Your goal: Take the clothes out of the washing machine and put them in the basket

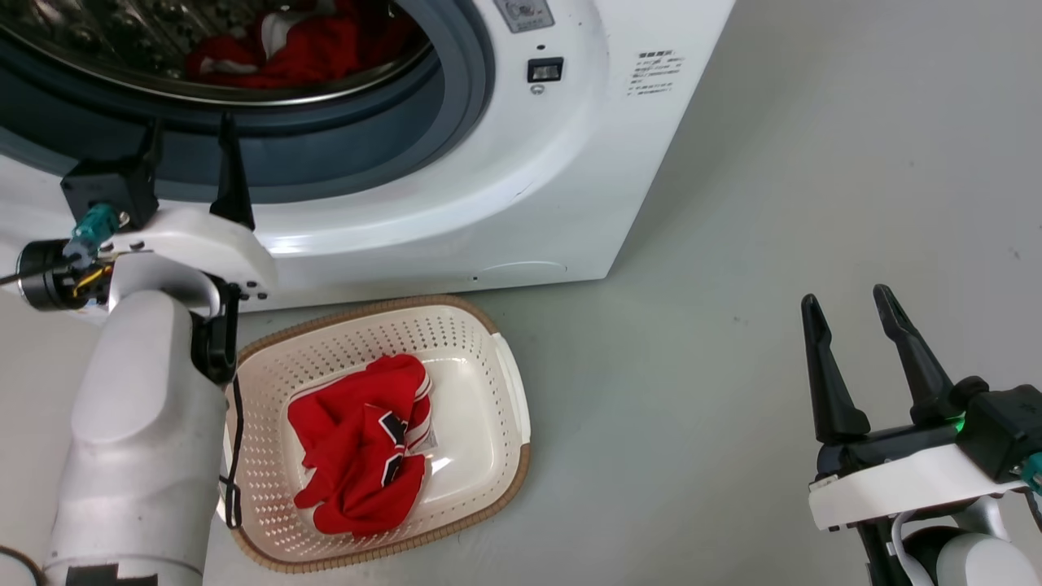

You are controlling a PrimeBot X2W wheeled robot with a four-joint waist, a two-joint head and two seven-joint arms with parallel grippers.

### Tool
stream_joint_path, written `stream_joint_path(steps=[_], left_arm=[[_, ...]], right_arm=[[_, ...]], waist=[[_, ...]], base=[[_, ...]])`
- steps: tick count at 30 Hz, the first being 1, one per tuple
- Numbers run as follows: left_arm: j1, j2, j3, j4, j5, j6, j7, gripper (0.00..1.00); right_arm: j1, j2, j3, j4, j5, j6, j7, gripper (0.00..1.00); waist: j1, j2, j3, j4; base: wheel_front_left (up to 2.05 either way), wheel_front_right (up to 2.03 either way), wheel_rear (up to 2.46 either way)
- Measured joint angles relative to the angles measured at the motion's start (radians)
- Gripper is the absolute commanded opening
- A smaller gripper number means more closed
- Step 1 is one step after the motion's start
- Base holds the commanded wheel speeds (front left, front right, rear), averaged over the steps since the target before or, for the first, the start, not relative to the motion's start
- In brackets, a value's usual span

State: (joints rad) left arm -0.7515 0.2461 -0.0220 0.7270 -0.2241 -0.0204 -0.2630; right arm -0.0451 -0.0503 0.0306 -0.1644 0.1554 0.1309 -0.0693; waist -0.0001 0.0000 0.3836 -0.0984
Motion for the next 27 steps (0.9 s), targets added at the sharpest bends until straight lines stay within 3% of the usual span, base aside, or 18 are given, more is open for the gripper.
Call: stream_joint_path(steps=[11, 27], left_arm=[[-0.182, 0.007, -0.026, 0.152, 0.008, -0.024, 0.022, 1.0], [-0.471, 0.144, -0.063, 0.341, 0.038, -0.028, 0.24, 1.0]], right_arm=[[-0.032, 0.0, 0.035, -0.039, -0.006, 0.0, 0.013, 1.0], [-0.09, 0.0, 0.115, 0.034, 0.06, 0.0, -0.061, 1.0]], waist=[[0.0001, 0.0, 0.11, -0.001], [0.0002, 0.0, 0.273, -0.133]], base=[[0.0, 0.0, 0.0], [0.0, 0.0, 0.0]])
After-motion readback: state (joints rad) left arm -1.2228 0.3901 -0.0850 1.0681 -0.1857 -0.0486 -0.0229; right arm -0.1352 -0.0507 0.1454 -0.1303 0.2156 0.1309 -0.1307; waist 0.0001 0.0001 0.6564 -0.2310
